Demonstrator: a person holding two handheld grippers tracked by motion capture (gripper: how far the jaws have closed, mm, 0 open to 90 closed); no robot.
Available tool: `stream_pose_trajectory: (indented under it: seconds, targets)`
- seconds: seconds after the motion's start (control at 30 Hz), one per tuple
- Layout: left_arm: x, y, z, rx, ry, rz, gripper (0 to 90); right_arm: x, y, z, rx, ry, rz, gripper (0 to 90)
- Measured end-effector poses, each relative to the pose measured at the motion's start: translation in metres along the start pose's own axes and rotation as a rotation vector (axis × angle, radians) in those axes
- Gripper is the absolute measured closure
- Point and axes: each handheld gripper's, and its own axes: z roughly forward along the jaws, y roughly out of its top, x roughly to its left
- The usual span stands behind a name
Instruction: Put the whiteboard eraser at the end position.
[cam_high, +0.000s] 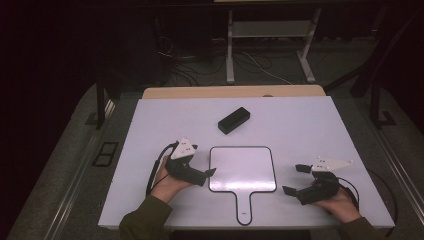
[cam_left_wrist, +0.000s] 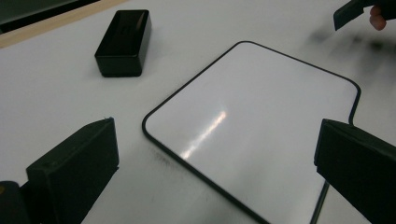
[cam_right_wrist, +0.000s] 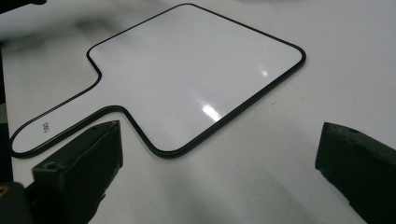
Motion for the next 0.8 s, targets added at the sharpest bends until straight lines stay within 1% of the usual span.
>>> stream_pose_trajectory:
  seconds: [0.17, 0.23, 0.37, 0.43, 0.53, 0.6, 0.63, 0.8]
  targets:
    - [-0.001, -0.014, -0.015, -0.016, 0.010, -0.020, 0.0, 0.001, 0.001, 0.000, 0.000, -0.003, 0.002, 0.0]
    - [-0.001, -0.020, -0.021, -0.016, 0.017, -0.025, 0.0, 0.001, 0.001, 0.000, 0.002, -0.003, 0.001, 0.0]
    - [-0.002, -0.029, -0.027, -0.013, 0.013, -0.037, 0.0, 0.001, 0.001, 0.001, 0.002, -0.002, -0.003, 0.0]
    - [-0.002, -0.032, -0.029, -0.002, 0.020, -0.033, 0.0, 0.001, 0.001, 0.001, 0.002, -0.003, -0.004, 0.0]
    - [-0.003, -0.038, -0.029, 0.008, 0.014, -0.048, 0.0, 0.001, 0.000, 0.001, 0.003, -0.004, -0.003, 0.0]
    - [-0.004, -0.042, -0.028, 0.028, 0.008, -0.053, 0.0, 0.001, 0.000, 0.001, 0.005, -0.004, -0.006, 0.0]
    - [-0.004, -0.043, -0.027, 0.031, 0.008, -0.057, 0.0, 0.001, 0.000, 0.002, 0.005, -0.005, -0.005, 0.0]
    - [-0.004, -0.042, -0.028, 0.033, 0.014, -0.052, 0.0, 0.002, 0.000, 0.002, 0.008, -0.007, -0.003, 0.0]
